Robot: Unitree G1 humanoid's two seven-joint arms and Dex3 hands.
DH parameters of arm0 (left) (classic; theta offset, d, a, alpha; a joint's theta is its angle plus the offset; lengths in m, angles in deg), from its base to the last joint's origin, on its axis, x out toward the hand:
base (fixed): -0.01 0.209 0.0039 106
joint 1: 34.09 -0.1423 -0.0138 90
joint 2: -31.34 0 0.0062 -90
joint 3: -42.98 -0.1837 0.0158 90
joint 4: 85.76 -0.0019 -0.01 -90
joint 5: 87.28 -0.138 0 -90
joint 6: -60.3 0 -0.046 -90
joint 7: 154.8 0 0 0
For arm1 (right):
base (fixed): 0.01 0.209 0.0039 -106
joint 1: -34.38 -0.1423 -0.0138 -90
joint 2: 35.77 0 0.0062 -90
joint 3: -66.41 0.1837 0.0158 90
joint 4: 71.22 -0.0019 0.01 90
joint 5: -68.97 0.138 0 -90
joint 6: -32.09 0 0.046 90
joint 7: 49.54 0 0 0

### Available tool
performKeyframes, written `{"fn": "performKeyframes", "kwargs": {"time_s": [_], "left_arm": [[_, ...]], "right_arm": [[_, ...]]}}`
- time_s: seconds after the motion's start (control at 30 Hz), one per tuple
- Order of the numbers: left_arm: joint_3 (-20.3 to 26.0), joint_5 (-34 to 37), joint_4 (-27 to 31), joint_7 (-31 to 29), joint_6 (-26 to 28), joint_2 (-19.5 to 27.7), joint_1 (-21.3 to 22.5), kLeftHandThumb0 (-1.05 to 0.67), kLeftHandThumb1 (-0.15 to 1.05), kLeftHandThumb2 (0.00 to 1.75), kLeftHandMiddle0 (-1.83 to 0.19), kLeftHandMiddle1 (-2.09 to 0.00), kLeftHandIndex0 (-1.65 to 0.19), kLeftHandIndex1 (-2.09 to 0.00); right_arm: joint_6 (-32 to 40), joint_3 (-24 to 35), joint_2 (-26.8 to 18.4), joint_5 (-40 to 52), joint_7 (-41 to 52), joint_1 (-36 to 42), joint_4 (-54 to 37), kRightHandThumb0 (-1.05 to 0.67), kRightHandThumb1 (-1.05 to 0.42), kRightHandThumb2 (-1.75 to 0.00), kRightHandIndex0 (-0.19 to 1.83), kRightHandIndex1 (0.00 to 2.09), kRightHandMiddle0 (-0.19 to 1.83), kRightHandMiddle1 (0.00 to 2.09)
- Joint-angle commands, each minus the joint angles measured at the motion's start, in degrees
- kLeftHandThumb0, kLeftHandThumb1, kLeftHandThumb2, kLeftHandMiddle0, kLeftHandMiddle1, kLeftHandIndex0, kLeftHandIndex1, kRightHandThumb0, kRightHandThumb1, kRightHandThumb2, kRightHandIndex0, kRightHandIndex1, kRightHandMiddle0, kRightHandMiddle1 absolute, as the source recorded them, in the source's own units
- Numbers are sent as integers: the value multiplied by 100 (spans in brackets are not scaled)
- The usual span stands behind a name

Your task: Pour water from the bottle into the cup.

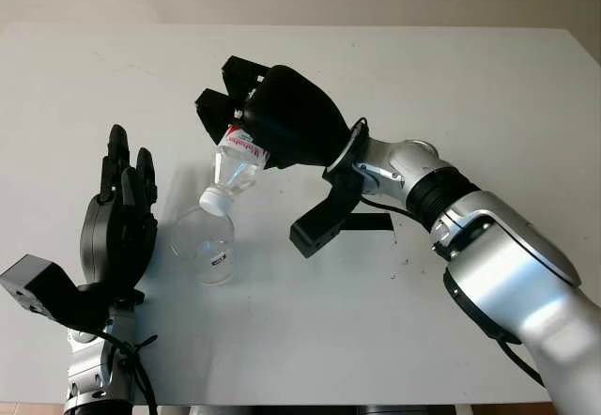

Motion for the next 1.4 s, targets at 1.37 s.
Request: {"fn": "performKeyframes", "kwargs": {"time_s": [1.37], "left_arm": [[-38,-24,-248,-91,26,-171,-251,-78,105,52,16,-5,18,-5]], "right_arm": [[-573,2225,162,3844,2796,678,-192,-10,-104,-19,123,209,94,209]]}}
